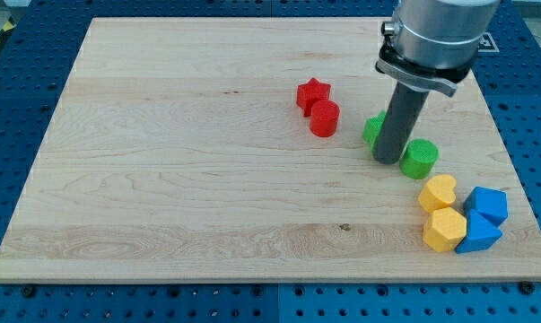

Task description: Move the green star to the top side

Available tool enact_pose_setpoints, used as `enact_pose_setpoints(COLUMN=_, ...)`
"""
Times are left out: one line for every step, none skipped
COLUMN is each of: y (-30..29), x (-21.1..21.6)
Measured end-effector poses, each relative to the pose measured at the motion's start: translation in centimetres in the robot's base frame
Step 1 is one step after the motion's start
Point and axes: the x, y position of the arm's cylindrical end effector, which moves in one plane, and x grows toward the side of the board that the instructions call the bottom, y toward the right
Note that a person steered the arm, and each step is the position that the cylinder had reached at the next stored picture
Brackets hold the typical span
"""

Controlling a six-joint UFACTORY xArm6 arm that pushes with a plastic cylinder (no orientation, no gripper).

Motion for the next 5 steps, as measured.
enact_pose_setpoints(y=-0.1, x=-0.7)
enact_pose_setpoints(y=-0.1, x=-0.8)
enact_pose_setpoints(y=-0.1, x=-1.2)
enact_pose_setpoints(y=-0.1, x=-1.7)
enact_pose_setpoints(y=-0.1, x=-1.9)
